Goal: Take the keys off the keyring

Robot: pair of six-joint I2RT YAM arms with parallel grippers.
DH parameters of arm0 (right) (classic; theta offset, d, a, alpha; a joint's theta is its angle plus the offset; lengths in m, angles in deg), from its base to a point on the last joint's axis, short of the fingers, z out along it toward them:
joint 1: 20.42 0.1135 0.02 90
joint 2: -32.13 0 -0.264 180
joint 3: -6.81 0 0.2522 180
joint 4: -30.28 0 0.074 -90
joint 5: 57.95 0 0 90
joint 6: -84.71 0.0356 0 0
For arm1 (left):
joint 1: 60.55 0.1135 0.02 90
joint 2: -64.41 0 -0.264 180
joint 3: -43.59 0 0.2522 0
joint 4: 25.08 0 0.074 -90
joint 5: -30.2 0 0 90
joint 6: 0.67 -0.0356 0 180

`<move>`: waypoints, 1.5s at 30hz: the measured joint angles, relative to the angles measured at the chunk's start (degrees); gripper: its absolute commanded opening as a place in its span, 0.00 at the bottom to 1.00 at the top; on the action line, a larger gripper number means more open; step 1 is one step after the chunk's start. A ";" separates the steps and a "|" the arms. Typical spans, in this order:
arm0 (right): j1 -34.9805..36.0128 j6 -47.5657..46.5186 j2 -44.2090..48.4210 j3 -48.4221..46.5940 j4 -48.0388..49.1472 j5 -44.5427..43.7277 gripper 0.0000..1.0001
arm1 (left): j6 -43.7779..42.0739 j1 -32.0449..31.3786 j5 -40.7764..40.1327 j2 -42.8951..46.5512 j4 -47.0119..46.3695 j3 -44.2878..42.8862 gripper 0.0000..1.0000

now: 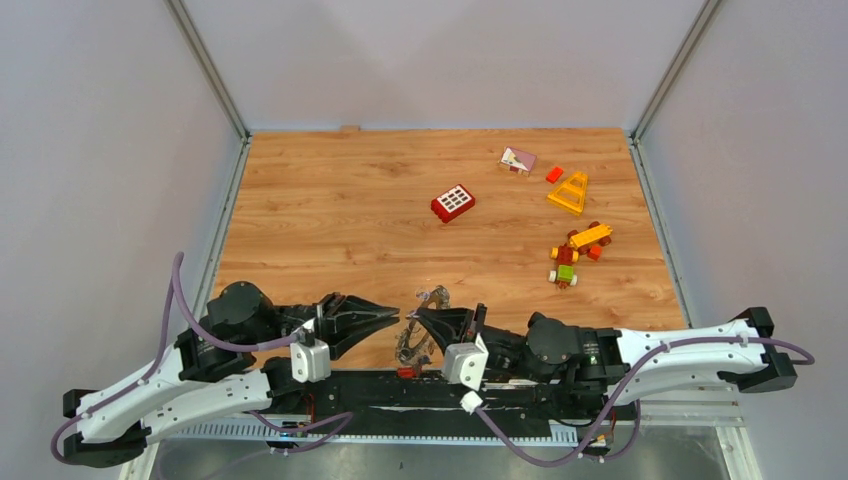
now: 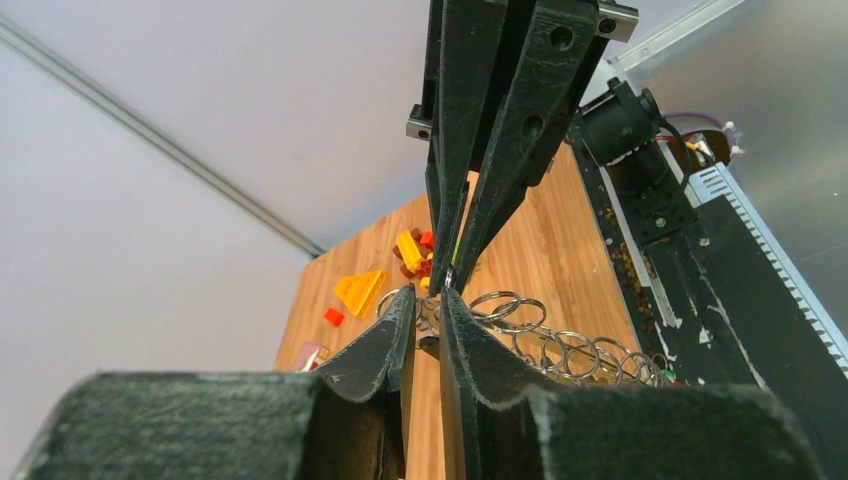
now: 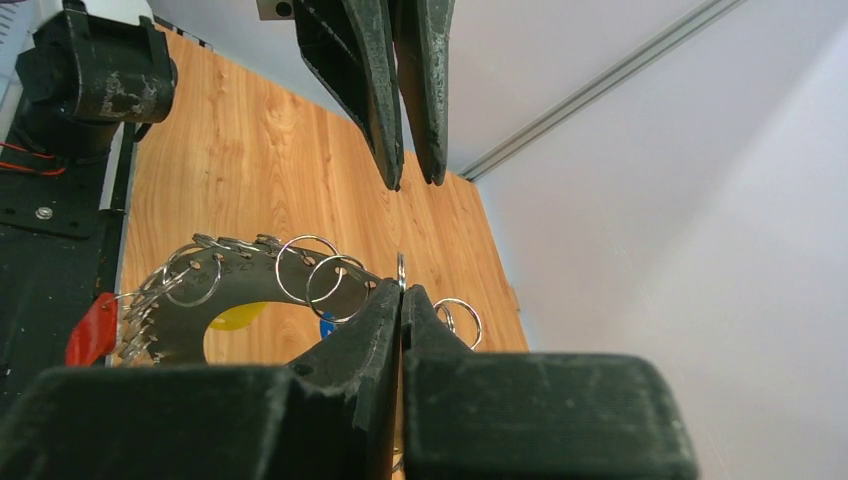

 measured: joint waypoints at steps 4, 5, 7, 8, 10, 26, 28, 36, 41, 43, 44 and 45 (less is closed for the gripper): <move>0.00 -0.04 1.53 0.66 -0.20 2.40 0.00 | 0.22 -0.04 0.74 0.20 -0.13 0.00 0.21; 0.00 -0.04 2.12 1.03 -0.15 3.02 0.00 | 0.24 -0.04 0.85 0.22 -0.13 0.00 0.21; 0.00 -0.09 3.10 1.70 0.07 4.17 0.00 | 0.37 -0.04 1.29 0.24 -0.15 0.00 0.20; 0.00 -0.09 3.61 1.97 0.13 4.74 0.00 | 0.42 -0.04 1.49 0.24 -0.20 0.00 0.19; 0.00 -0.15 4.39 2.12 0.35 6.19 0.00 | 0.48 -0.04 2.40 0.24 -0.37 0.00 0.18; -0.04 2.14 14.71 7.08 9.31 20.48 0.00 | 1.05 -0.04 13.79 -0.33 -2.75 0.00 0.12; -0.04 2.97 14.75 7.28 10.32 21.44 0.00 | 1.05 -0.04 13.88 -0.61 -2.75 0.00 0.12; -0.04 4.92 12.79 8.13 13.44 20.26 0.00 | 1.20 -0.04 13.60 -1.18 -2.73 0.00 0.10; -0.04 2.27 13.03 10.71 15.65 20.20 0.00 | 1.22 -0.04 13.07 -1.18 -2.69 0.00 0.09; -0.07 0.42 13.73 11.98 15.74 21.42 0.00 | 1.22 -0.04 12.94 -1.18 -2.69 0.00 0.09; -0.09 -0.61 14.25 12.66 15.58 22.29 0.00 | 1.22 -0.04 12.83 -1.18 -2.69 0.00 0.09; -0.09 -1.60 14.78 13.18 15.28 23.28 0.00 | 1.20 -0.04 12.81 -1.18 -2.67 0.00 0.09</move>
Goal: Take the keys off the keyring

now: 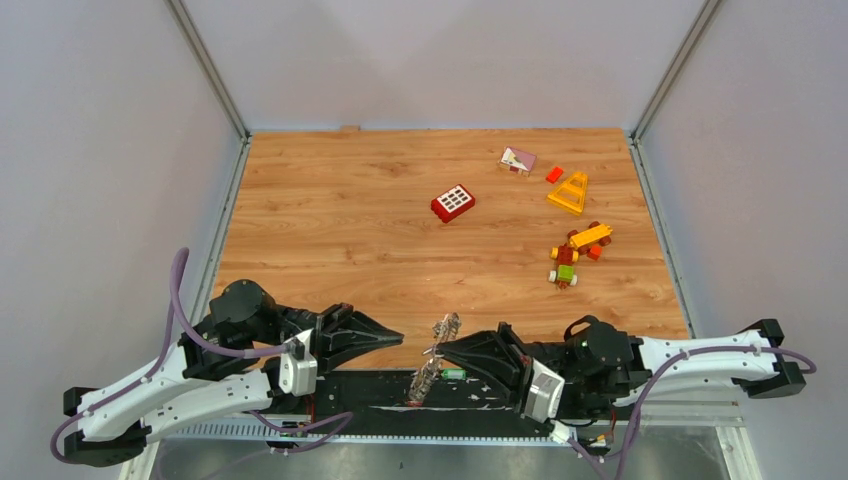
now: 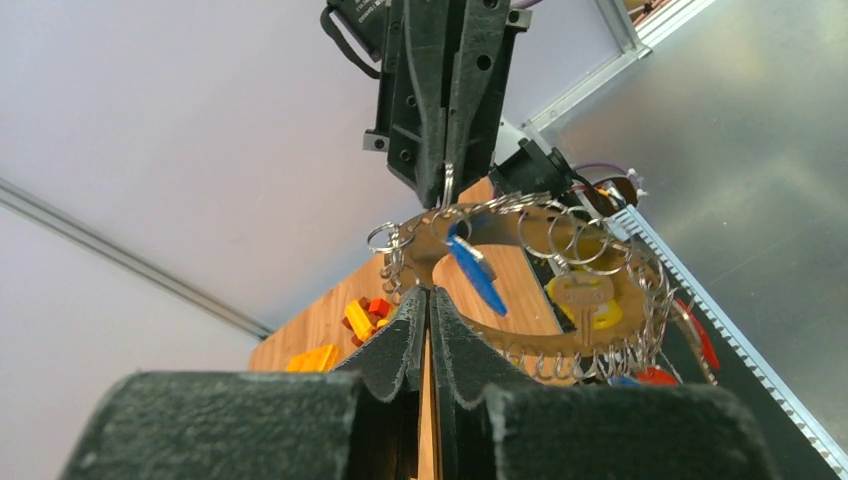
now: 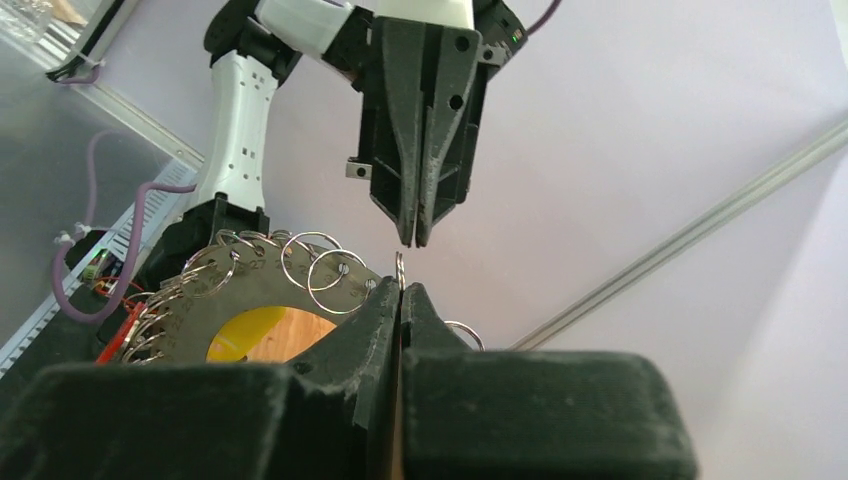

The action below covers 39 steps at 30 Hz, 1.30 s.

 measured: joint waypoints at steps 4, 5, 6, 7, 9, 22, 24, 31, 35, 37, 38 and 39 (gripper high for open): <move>0.00 -3.08 1.75 -0.20 -2.95 6.14 0.00 | -0.02 0.00 -0.46 0.00 0.26 0.00 0.08; 0.00 -3.65 2.03 -0.50 -4.11 7.78 0.00 | -0.04 0.00 -0.61 -0.02 0.37 0.00 0.07; 0.00 -4.33 2.32 -1.01 -5.51 10.10 0.00 | -0.07 0.00 -0.63 -0.04 0.46 0.00 0.07; 0.00 -4.98 2.38 -1.55 -6.86 12.07 0.00 | -0.07 0.00 -0.63 -0.13 0.48 0.00 0.07; 0.00 -6.25 2.40 -2.80 -9.60 16.11 0.00 | -0.15 0.00 -0.63 -0.33 0.52 0.00 0.07; 0.00 -12.13 2.14 -7.76 -21.70 32.85 0.00 | -1.36 0.00 -0.28 -0.81 1.29 0.00 0.05; 0.00 -12.46 2.47 -7.76 -22.38 33.75 0.00 | -1.44 0.00 -0.11 -0.90 1.31 0.00 0.05; 0.00 -12.98 2.99 -7.76 -23.39 35.01 0.00 | -1.75 0.00 0.90 -1.16 1.40 0.00 0.04; 0.00 -12.61 2.80 -7.76 -23.28 33.59 0.00 | -1.90 0.00 1.18 -1.66 1.55 0.00 0.04; 0.00 -12.31 2.23 -7.78 -23.19 32.15 0.00 | -1.88 0.00 1.44 -1.88 1.55 0.00 0.04; 0.00 -12.04 1.88 -7.87 -23.21 31.41 0.00 | -1.81 0.00 1.60 -1.95 1.55 0.00 0.04; 0.00 -11.80 1.44 -7.91 -23.21 30.62 0.00 | -1.73 0.00 1.75 -1.95 1.55 0.00 0.04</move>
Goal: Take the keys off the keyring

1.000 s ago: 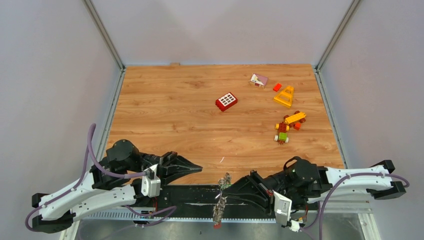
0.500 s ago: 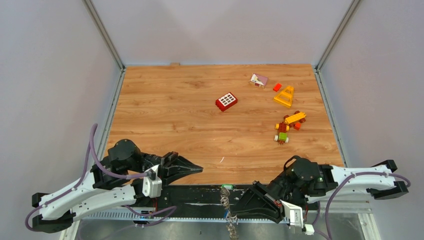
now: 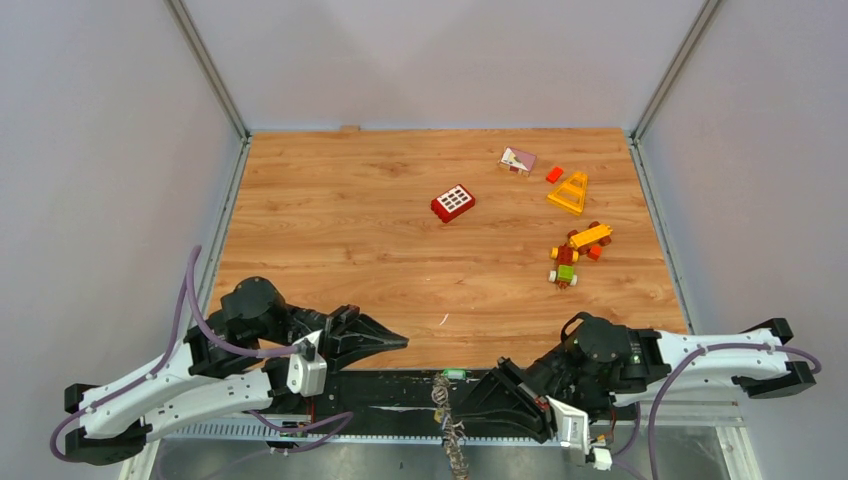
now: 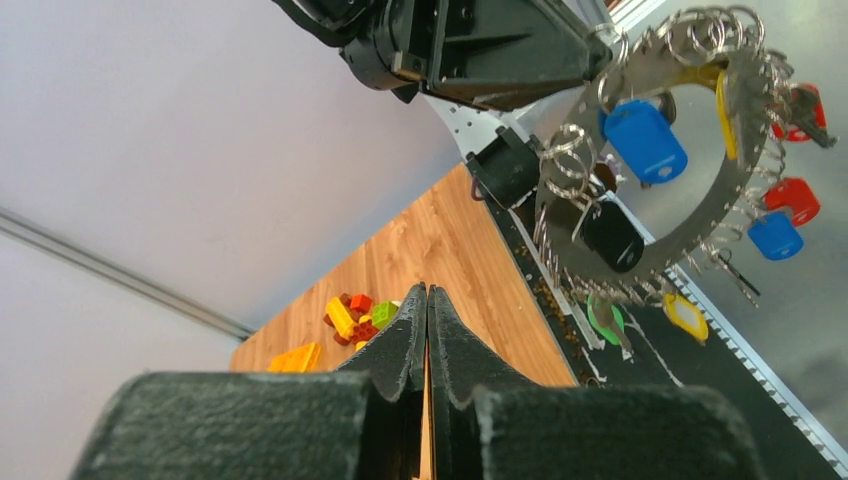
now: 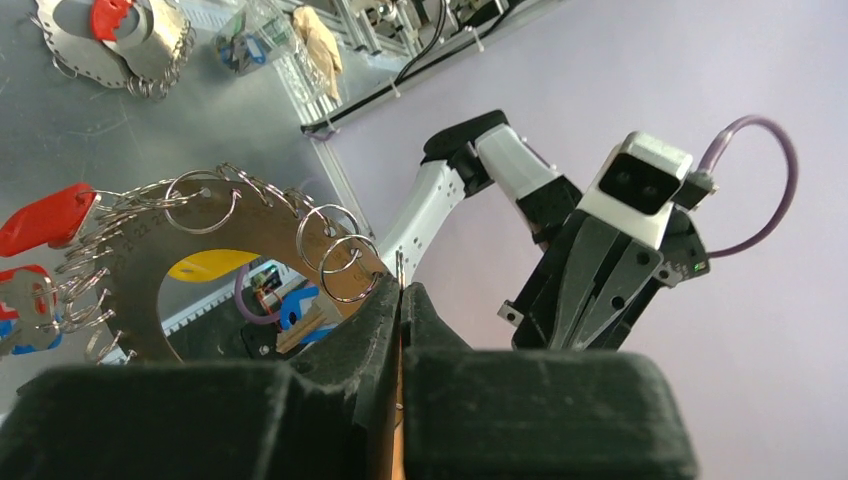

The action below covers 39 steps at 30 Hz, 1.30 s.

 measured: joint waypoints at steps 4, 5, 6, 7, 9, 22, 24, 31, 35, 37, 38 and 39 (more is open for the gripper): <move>0.00 0.92 -1.57 -0.09 -0.39 -2.56 0.00 | 0.48 0.00 0.20 0.00 -0.07 0.00 0.07; 0.00 1.05 -1.75 -0.09 -0.55 -3.08 0.00 | 0.76 0.00 0.17 0.00 -0.11 0.02 0.08; 0.00 1.36 -1.77 -0.09 -0.72 -3.72 0.00 | 1.11 0.00 0.15 0.00 -0.31 0.09 0.09; 0.00 1.57 -1.75 -0.09 -0.81 -4.33 0.00 | 1.86 0.00 -0.11 0.02 -0.63 0.24 0.10; 0.00 2.19 -1.64 -0.09 -0.74 -5.31 0.00 | 3.63 0.00 -1.31 0.11 -1.57 0.81 0.11; 0.00 6.73 0.94 -0.09 -0.37 -9.97 0.00 | 20.13 0.00 -13.84 5.38 -8.26 6.12 0.28; 0.00 6.99 1.49 -0.09 -0.33 -10.40 0.00 | 22.40 0.00 -13.77 6.27 -10.27 7.48 0.30; 0.00 6.97 2.89 -0.07 0.13 -11.67 0.00 | 34.16 0.00 -11.85 5.25 -19.63 13.88 0.54; 0.00 6.88 3.10 -0.04 0.15 -11.67 0.00 | 40.76 0.00 -11.56 4.20 -25.24 18.29 0.61; 0.00 6.78 3.10 -0.07 0.13 -11.65 0.00 | 43.19 0.00 -11.54 3.98 -27.58 20.00 0.61; 0.00 6.73 3.10 -0.04 0.11 -11.65 0.00 | 44.26 0.00 -11.50 3.82 -28.70 20.63 0.61; 0.00 6.71 3.10 -0.04 0.07 -11.63 0.00 | 45.11 0.00 -11.39 3.54 -29.73 21.03 0.62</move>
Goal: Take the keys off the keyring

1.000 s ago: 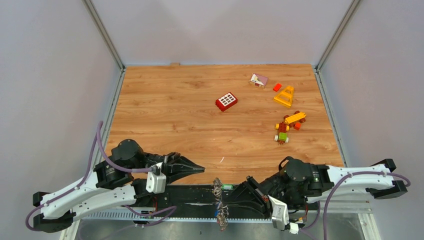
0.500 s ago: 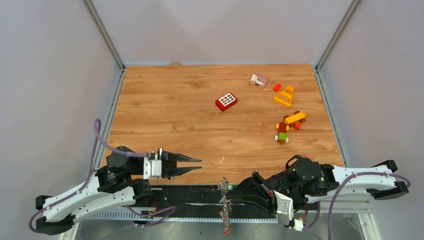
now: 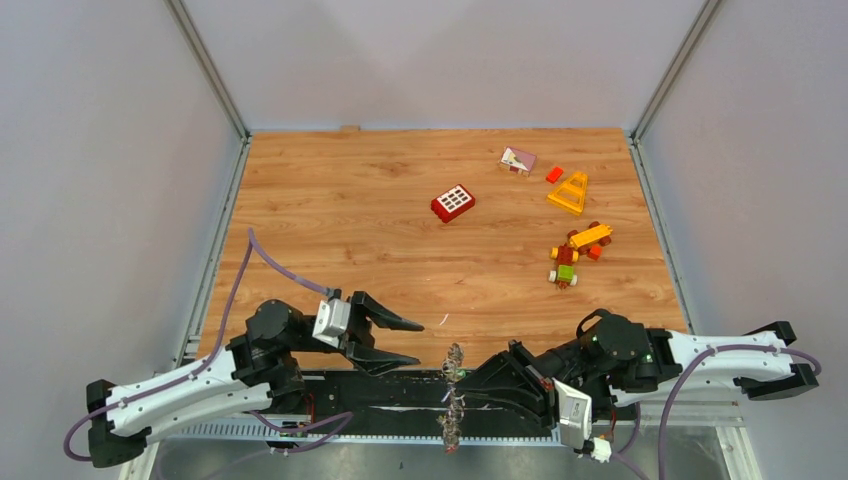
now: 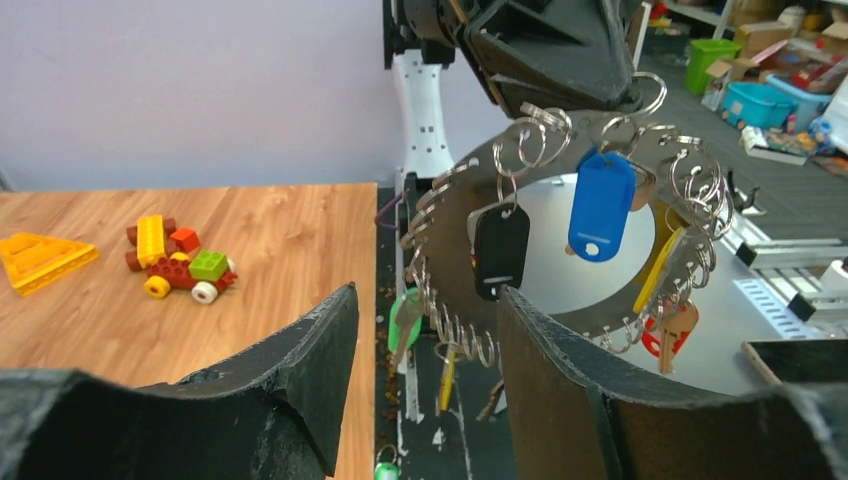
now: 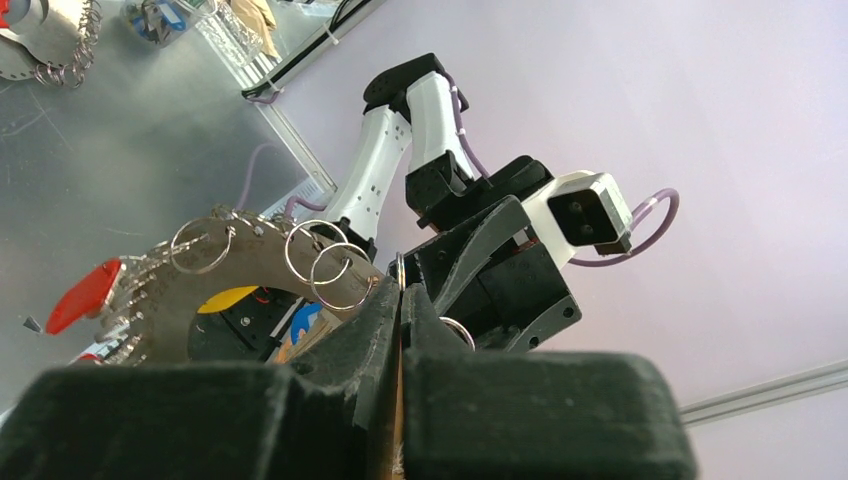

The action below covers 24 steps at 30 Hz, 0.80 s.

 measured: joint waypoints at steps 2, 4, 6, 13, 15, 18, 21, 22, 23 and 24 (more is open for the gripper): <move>0.00 -0.17 0.00 0.02 0.00 0.02 0.00 | 1.62 0.00 0.26 -0.90 -2.27 0.22 0.62; 0.00 -0.26 -0.07 0.04 -0.02 0.04 0.00 | 2.86 0.00 0.92 -1.95 -4.35 0.22 0.63; 0.00 -0.42 -0.17 0.04 -0.02 0.04 0.00 | 4.11 0.00 1.97 -3.23 -6.51 0.22 0.63; 0.00 -0.83 -0.48 0.04 -0.04 0.07 0.00 | 8.76 0.00 5.27 -7.37 -11.74 0.35 0.65; 0.00 -0.85 -0.48 0.04 -0.04 0.07 0.00 | 9.99 -0.04 5.75 -7.98 -12.76 0.57 0.66; 0.00 -0.90 -0.48 0.04 -0.07 0.04 0.00 | 11.39 -0.13 6.23 -8.63 -13.90 1.07 0.66; 0.00 -1.07 -0.44 0.04 -0.04 0.13 0.00 | 12.50 -0.59 6.80 -9.68 -14.40 1.18 0.66; 0.00 -1.16 -0.42 0.04 -0.04 0.20 0.00 | 12.72 -0.74 6.95 -9.97 -14.43 1.18 0.66; 0.00 -1.25 -0.42 0.04 -0.02 0.26 0.00 | 12.96 -0.94 7.08 -10.32 -14.51 1.18 0.65; 0.00 -1.27 -0.42 0.04 -0.02 0.35 0.00 | 13.14 -1.20 7.13 -10.73 -14.67 1.20 0.65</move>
